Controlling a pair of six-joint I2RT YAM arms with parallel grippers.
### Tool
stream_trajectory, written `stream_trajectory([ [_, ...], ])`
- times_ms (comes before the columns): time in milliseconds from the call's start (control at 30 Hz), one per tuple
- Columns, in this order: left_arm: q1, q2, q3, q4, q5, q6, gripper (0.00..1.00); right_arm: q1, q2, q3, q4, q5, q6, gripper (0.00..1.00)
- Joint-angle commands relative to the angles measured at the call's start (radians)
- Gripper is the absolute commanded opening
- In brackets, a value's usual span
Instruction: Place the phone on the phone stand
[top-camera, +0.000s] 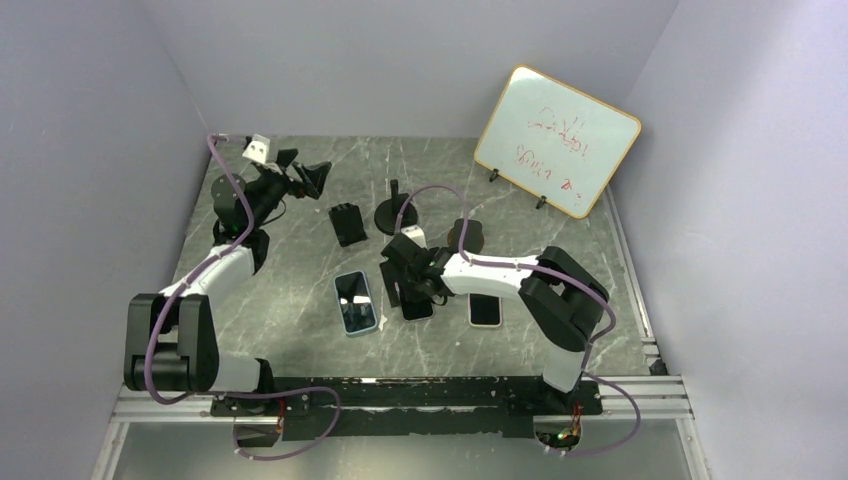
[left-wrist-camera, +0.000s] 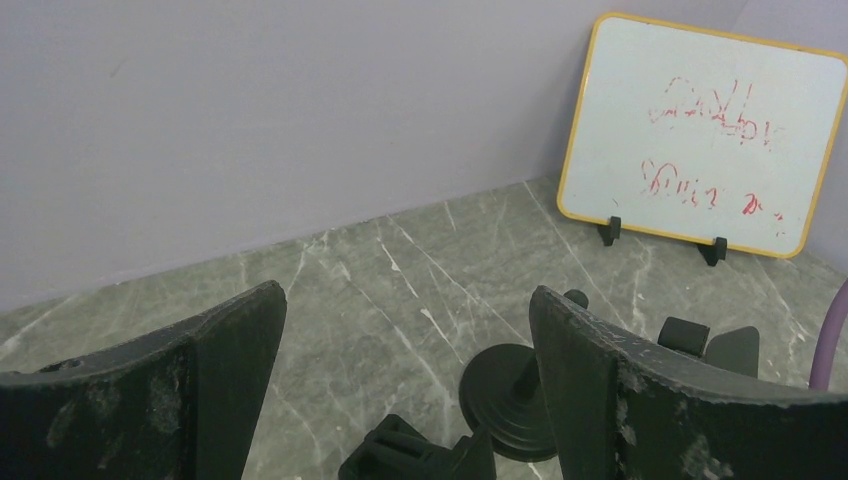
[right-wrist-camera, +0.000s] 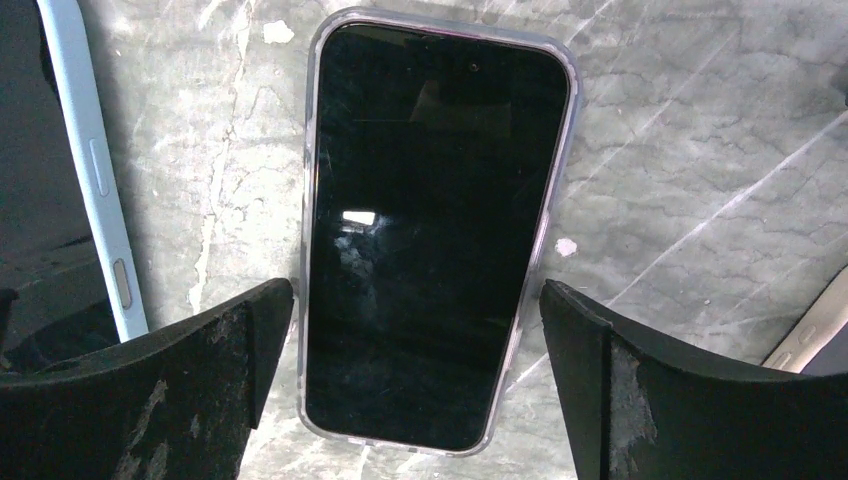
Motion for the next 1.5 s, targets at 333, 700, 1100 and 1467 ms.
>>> stream_trajectory([
  [333, -0.163, -0.003, -0.044, -0.045, -0.086, 0.041, 0.91, 0.005, 0.045, 0.002, -0.017, -0.004, 0.010, 0.50],
  [700, -0.353, -0.059, -0.193, -0.170, -0.231, -0.121, 0.91, -0.069, -0.030, -0.113, 0.153, -0.152, -0.027, 0.48],
  [1100, -0.354, 0.178, -0.181, -0.060, -0.048, -0.361, 0.81, -0.157, -0.186, -0.319, 0.511, -0.400, 0.034, 0.50],
  [1467, -0.369, 0.348, -0.188, 0.063, 0.079, -0.502, 0.80, -0.157, -0.210, -0.337, 0.591, -0.397, 0.049, 0.50],
])
